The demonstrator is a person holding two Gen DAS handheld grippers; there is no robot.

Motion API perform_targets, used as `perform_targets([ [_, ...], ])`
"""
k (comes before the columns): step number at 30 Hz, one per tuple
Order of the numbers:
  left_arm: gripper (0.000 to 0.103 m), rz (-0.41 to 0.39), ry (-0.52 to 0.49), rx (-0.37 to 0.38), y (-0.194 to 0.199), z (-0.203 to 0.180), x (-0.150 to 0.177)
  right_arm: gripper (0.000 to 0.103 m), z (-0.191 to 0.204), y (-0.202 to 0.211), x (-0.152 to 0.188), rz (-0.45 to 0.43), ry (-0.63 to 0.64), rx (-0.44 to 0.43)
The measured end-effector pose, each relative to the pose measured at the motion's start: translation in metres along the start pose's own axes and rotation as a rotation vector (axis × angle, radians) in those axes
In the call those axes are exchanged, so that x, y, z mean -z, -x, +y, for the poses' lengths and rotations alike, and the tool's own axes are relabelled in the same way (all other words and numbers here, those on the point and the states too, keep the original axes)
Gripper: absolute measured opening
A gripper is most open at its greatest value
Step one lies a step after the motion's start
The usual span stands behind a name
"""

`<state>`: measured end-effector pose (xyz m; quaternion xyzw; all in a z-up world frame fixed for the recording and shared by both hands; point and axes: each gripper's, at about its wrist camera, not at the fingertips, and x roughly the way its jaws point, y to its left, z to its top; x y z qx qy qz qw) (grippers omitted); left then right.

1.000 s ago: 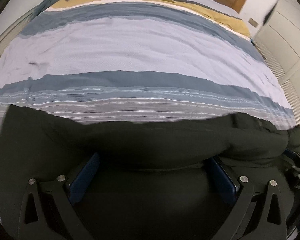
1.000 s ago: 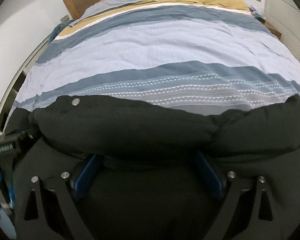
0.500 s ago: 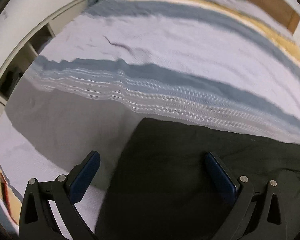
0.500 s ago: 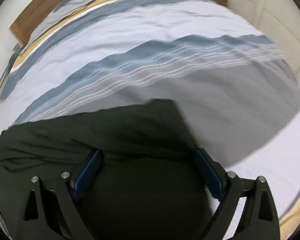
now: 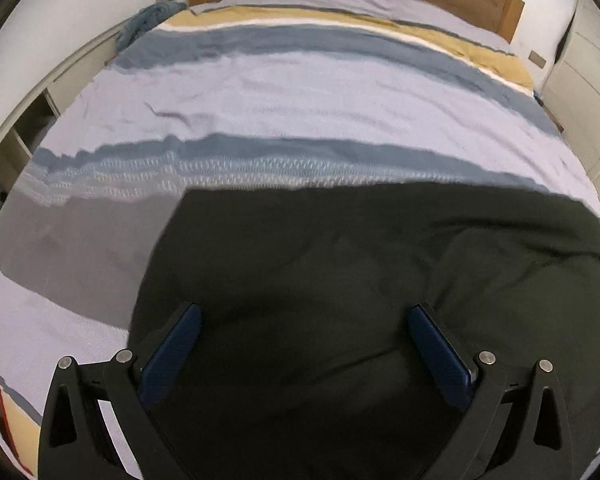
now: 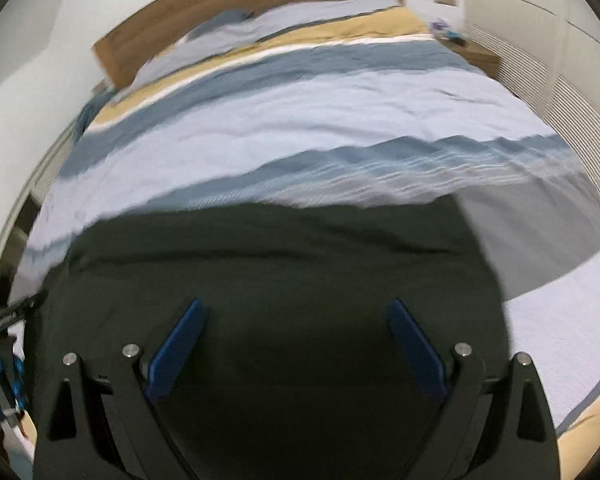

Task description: Fold large clothes

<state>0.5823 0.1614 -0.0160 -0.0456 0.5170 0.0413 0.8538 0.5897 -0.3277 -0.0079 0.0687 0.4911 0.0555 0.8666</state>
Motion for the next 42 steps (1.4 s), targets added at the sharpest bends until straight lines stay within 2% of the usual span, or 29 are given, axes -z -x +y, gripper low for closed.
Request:
perform_targets([
  [4, 0.103, 0.024, -0.028, -0.009, -0.009, 0.0, 0.01, 0.094, 0.003, -0.018, 0.015, 0.022, 0.025, 0.001],
  [8, 0.103, -0.012, -0.055, -0.037, -0.001, -0.006, 0.016, 0.094, 0.0, -0.025, 0.02, 0.032, 0.037, 0.001],
  [11, 0.103, -0.04, -0.063, -0.057, 0.006, -0.006, 0.021, 0.094, -0.006, -0.024, 0.018, 0.032, 0.074, 0.053],
  [15, 0.103, -0.056, -0.085, -0.073, 0.014, -0.005, 0.028, 0.094, -0.036, -0.021, 0.014, 0.052, 0.009, 0.116],
  [20, 0.103, -0.073, -0.072, -0.07, 0.028, 0.001, 0.038, 0.094, -0.053, -0.001, 0.017, 0.063, 0.03, 0.222],
  [25, 0.103, -0.086, -0.067, -0.061, 0.038, 0.005, 0.048, 0.094, -0.045, 0.028, 0.028, 0.004, 0.039, 0.158],
  [29, 0.103, -0.078, -0.057, -0.061, 0.039, 0.007, 0.056, 0.094, -0.033, 0.028, 0.043, 0.024, 0.072, 0.123],
  [33, 0.103, -0.075, -0.06, -0.069, 0.043, 0.007, 0.063, 0.094, -0.038, 0.02, 0.055, 0.054, 0.043, 0.121],
  [42, 0.102, -0.076, -0.037, -0.049, 0.05, 0.01, 0.078, 0.094, -0.064, 0.034, 0.067, 0.09, 0.006, 0.194],
])
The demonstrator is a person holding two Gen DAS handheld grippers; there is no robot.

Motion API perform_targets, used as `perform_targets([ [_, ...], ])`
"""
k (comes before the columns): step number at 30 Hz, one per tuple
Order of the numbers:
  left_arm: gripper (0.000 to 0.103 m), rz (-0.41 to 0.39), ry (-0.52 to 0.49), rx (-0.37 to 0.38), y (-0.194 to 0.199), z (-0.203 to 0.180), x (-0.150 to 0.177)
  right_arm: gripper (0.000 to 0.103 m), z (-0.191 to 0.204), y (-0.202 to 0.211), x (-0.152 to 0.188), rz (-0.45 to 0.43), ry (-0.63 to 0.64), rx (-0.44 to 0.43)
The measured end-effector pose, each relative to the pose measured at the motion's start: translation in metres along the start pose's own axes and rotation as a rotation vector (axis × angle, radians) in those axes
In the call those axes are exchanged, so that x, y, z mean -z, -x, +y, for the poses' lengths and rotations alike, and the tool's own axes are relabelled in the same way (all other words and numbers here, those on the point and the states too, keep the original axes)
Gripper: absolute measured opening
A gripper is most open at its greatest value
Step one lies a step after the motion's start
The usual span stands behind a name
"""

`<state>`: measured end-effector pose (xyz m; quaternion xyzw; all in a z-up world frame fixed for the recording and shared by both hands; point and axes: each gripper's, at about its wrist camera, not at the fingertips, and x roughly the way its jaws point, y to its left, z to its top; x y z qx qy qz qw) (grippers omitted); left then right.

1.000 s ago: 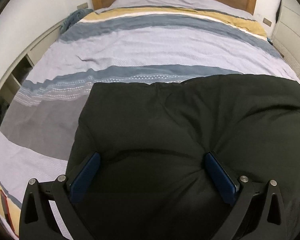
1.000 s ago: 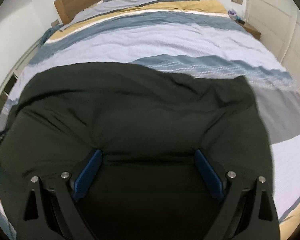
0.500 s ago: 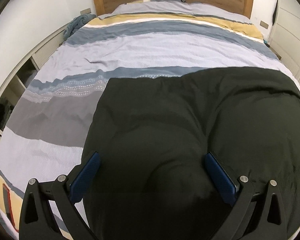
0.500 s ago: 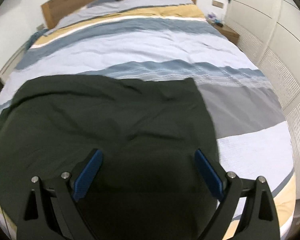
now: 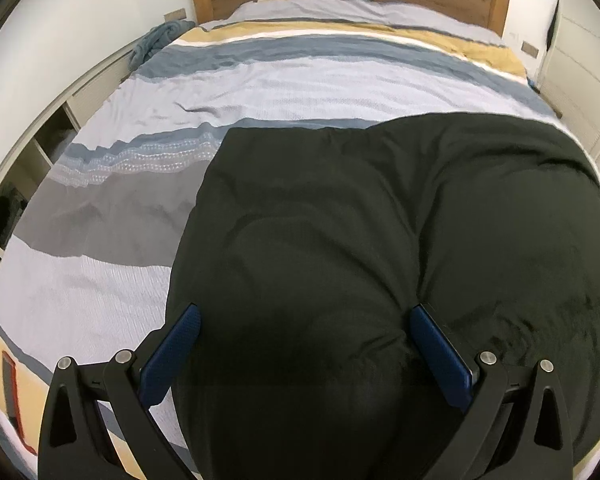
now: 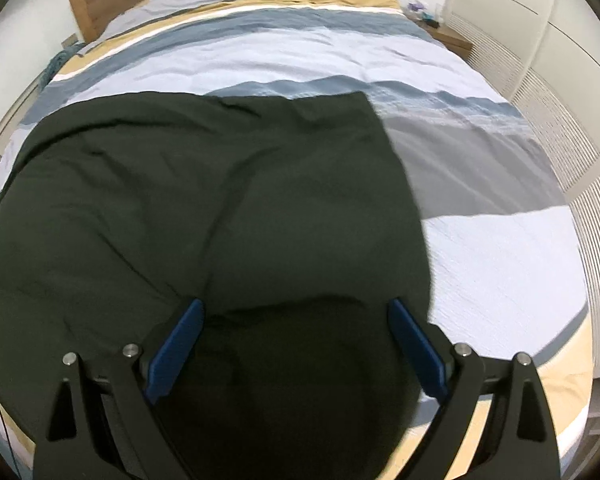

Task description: Fold large clothes

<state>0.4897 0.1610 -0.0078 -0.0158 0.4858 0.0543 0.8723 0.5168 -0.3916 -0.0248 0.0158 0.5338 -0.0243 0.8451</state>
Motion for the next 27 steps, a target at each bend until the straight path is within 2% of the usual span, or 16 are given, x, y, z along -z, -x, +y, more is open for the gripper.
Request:
perform_targets([
  [3, 0.102, -0.014, 0.012, 0.023, 0.01, -0.001, 0.004, 0.094, 0.005, 0.014, 0.004, -0.028, 0.023, -0.01],
  [8, 0.102, -0.041, 0.025, 0.11, 0.025, -0.013, 0.011, 0.094, 0.042, 0.037, 0.019, -0.08, 0.09, -0.111],
  [11, 0.102, -0.003, 0.007, 0.127, 0.011, -0.021, 0.019, 0.094, 0.069, 0.035, 0.028, -0.078, 0.125, -0.177],
  [15, 0.103, 0.022, -0.035, 0.139, -0.005, -0.027, 0.031, 0.094, 0.086, 0.021, 0.037, -0.063, 0.157, -0.192],
  [21, 0.102, 0.031, -0.063, 0.171, -0.007, -0.024, 0.031, 0.094, 0.059, 0.018, 0.046, -0.065, 0.149, -0.174],
  [24, 0.102, 0.069, -0.061, 0.152, -0.01, -0.022, 0.029, 0.094, 0.036, 0.013, 0.044, -0.026, 0.123, -0.202],
  [27, 0.102, 0.1, -0.068, 0.138, -0.012, -0.023, 0.027, 0.094, 0.021, 0.018, 0.043, -0.02, 0.126, -0.182],
])
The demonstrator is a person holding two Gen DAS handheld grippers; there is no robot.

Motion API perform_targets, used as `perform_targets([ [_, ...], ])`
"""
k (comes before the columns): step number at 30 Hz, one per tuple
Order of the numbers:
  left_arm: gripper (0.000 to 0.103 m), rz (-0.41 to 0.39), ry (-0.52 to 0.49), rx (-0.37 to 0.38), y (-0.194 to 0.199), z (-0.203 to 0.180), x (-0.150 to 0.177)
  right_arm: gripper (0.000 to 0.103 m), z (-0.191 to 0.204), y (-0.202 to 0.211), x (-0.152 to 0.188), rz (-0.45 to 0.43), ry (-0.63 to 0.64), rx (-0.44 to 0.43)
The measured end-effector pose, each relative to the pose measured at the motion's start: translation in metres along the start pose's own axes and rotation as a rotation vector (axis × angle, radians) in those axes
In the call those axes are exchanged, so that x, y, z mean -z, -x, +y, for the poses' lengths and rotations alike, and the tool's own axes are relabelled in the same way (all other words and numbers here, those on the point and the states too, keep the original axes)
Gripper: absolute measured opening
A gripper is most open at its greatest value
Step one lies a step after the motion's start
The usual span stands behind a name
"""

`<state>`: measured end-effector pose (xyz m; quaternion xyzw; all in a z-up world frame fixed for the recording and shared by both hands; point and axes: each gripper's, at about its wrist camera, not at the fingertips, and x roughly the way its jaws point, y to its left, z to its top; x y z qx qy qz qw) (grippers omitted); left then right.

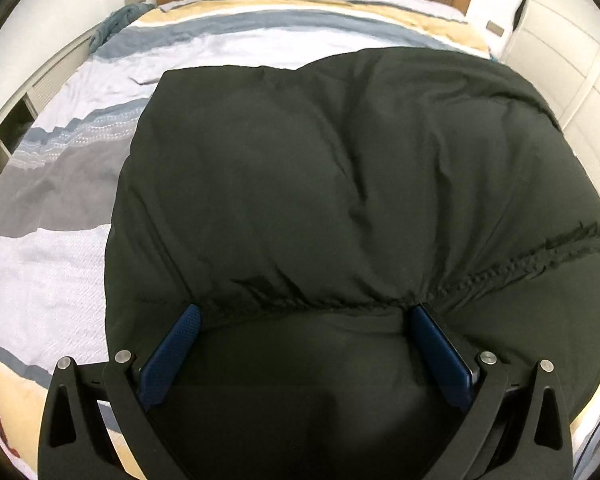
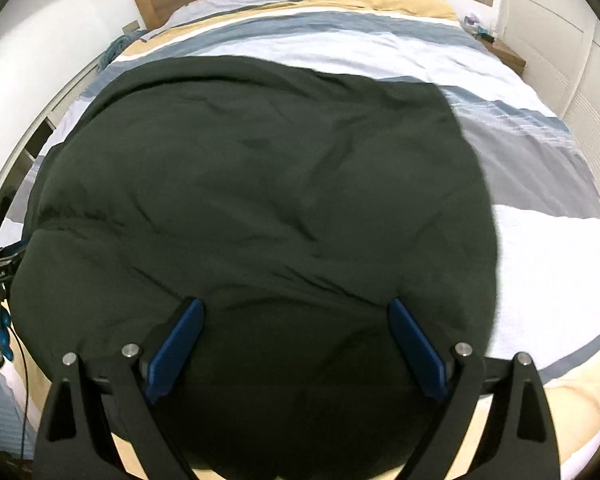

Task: Fold large clothes
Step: 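Grasp the end of the folded coat with both grippers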

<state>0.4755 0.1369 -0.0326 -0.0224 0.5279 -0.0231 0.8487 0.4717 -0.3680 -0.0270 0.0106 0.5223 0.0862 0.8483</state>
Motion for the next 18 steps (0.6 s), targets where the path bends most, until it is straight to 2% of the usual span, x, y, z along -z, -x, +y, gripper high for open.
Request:
perform_targets([
  [4, 0.103, 0.018, -0.008, 0.001, 0.003, 0.0, -0.003, 0.094, -0.02, 0.008, 0.003, -0.008, -0.051, 0.001],
  [10, 0.102, -0.04, 0.047, 0.028, 0.03, 0.027, -0.003, 0.094, -0.064, 0.026, 0.006, -0.032, -0.177, -0.023],
  [12, 0.102, -0.067, 0.081, 0.031, 0.043, 0.045, -0.003, 0.094, -0.081, 0.029, 0.005, -0.04, -0.212, -0.02],
  [15, 0.102, -0.091, 0.151, 0.075, 0.055, 0.072, 0.001, 0.094, -0.102, 0.028, 0.004, -0.038, -0.257, -0.029],
  [18, 0.102, -0.072, 0.25, 0.147, 0.051, 0.102, 0.001, 0.094, -0.118, 0.02, 0.001, -0.023, -0.308, -0.099],
])
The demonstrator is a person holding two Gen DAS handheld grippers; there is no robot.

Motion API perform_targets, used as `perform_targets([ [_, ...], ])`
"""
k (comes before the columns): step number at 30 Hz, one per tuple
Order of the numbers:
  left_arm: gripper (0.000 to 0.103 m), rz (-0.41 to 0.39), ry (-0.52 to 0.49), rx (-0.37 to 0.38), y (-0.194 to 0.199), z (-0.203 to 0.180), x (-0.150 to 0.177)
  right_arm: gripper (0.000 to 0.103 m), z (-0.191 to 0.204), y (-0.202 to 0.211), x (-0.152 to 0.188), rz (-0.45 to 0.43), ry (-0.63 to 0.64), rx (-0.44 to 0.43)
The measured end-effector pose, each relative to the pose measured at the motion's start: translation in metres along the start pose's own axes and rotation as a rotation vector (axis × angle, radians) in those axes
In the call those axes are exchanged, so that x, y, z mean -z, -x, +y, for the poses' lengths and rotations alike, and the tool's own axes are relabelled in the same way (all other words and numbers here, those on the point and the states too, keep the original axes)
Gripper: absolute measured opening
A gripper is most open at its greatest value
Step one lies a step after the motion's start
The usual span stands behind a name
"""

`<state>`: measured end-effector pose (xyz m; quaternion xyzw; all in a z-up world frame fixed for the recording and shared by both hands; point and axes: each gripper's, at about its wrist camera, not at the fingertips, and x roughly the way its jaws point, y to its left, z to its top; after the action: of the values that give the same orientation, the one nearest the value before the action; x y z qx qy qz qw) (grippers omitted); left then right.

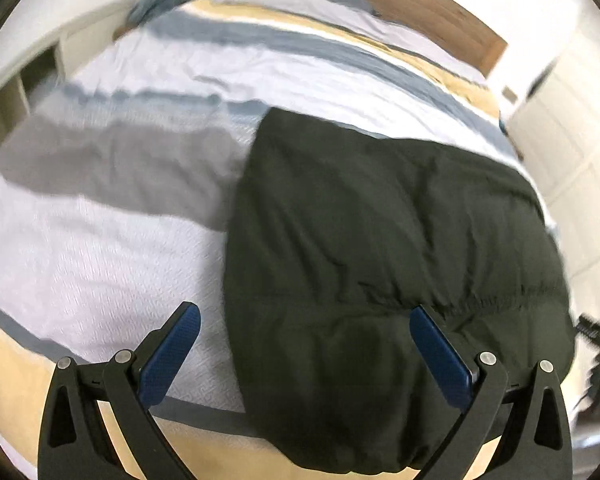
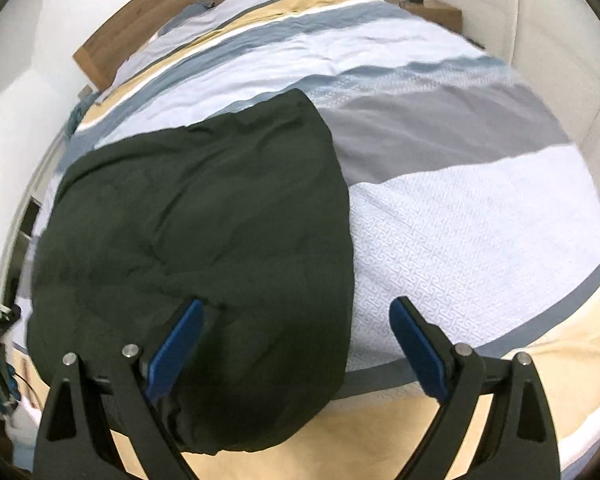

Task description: Fold large clothes

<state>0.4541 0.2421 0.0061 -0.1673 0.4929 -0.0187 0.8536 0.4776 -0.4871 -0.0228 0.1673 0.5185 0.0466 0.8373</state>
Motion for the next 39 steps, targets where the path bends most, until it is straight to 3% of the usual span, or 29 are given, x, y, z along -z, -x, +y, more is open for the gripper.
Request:
perform_targets([
  [3, 0.102, 0.058, 0.103, 0.13, -0.015, 0.024, -0.001, 0.094, -0.007, -0.015, -0.006, 0.043, -0.046, -0.097],
  [12, 0.102, 0.197, 0.195, 0.246, -0.08, 0.056, -0.007, 0.094, -0.024, -0.084, -0.013, 0.221, -0.12, -0.289],
  [17, 0.102, 0.278, 0.26, 0.438, -0.119, 0.058, -0.006, 0.103, -0.031, -0.117, -0.012, 0.303, -0.136, -0.373],
  [24, 0.102, 0.296, 0.299, 0.613, -0.148, 0.051, -0.008, 0.103, -0.036, -0.149, -0.014, 0.356, -0.137, -0.525],
  [30, 0.102, 0.334, 0.403, 0.735, -0.154, 0.037, 0.001, 0.103, -0.01, -0.167, -0.016, 0.383, -0.133, -0.68],
  [33, 0.102, 0.364, 0.396, 0.718, -0.157, 0.022, 0.01, 0.103, -0.009, -0.17, -0.015, 0.378, -0.143, -0.679],
  [39, 0.102, 0.33, 0.408, 0.613, -0.157, 0.006, 0.016, 0.103, -0.001, -0.17, -0.009, 0.328, -0.17, -0.627],
])
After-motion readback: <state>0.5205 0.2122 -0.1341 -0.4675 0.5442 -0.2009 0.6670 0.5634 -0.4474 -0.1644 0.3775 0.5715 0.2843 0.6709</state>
